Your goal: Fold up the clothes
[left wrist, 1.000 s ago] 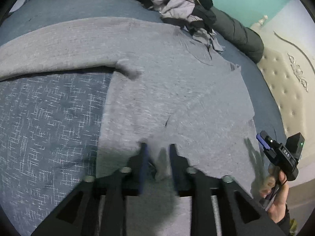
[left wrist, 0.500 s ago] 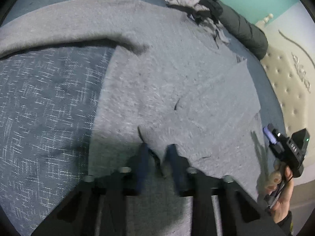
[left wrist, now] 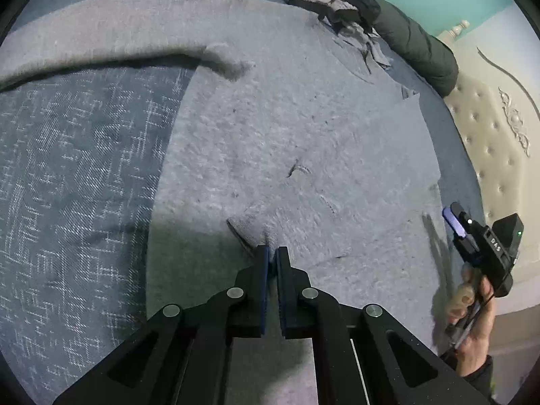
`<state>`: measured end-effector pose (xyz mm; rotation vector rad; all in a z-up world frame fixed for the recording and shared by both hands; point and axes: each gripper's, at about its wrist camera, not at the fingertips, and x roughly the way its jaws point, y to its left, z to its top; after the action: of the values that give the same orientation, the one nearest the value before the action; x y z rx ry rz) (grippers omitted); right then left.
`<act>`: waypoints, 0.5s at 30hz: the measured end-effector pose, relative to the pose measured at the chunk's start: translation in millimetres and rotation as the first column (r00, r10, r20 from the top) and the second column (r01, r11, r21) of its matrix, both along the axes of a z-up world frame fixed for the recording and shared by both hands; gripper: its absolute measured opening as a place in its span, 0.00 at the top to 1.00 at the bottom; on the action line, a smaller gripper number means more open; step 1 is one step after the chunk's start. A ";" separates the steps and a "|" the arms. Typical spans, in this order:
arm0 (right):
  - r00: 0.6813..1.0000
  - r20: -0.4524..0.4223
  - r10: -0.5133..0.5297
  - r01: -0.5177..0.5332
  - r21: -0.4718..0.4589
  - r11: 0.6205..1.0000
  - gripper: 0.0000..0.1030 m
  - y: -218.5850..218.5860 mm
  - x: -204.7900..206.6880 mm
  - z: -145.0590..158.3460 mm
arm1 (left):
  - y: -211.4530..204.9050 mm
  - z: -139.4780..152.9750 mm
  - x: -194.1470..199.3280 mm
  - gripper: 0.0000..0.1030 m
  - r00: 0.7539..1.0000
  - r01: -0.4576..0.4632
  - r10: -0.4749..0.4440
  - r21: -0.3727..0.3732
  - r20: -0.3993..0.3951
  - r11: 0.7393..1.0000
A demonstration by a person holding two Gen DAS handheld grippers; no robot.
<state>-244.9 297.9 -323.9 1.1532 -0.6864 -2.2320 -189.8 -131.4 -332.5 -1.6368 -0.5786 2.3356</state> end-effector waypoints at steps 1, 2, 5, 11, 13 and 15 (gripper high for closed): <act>1.000 0.000 -0.001 0.001 -0.001 1.000 0.72 0.6 0.0 0.0 | -0.3 4.4 0.1 0.95 1.000 -0.004 0.004 -0.010 -0.014 1.000; 1.000 0.000 -0.003 0.003 -0.001 1.000 0.72 1.2 0.0 0.1 | -0.3 9.2 -0.6 0.95 0.999 -0.012 0.011 -0.020 -0.031 1.000; 1.000 0.003 -0.004 0.004 -0.001 1.000 0.72 0.6 -0.3 -1.1 | 1.9 17.3 -4.1 0.93 0.998 -0.017 0.014 -0.031 -0.069 0.999; 1.000 0.001 0.016 -0.016 0.018 1.000 0.72 -6.8 1.0 -1.3 | 18.5 5.7 -18.0 0.85 0.997 0.021 -0.023 -0.024 -0.077 0.999; 1.000 0.001 0.021 -0.021 0.023 1.000 0.72 -8.2 0.6 -1.3 | 24.0 -5.1 -21.9 0.85 0.998 0.037 -0.040 -0.044 -0.058 0.998; 1.000 0.003 0.026 -0.026 0.027 0.999 0.72 -9.1 0.3 -2.0 | 26.7 -16.5 -23.0 0.85 0.998 0.051 -0.053 -0.063 -0.030 0.997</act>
<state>-244.5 288.8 -325.9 1.1714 -0.6404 -2.2255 -212.7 -104.7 -349.0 -1.6179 -0.4556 2.3593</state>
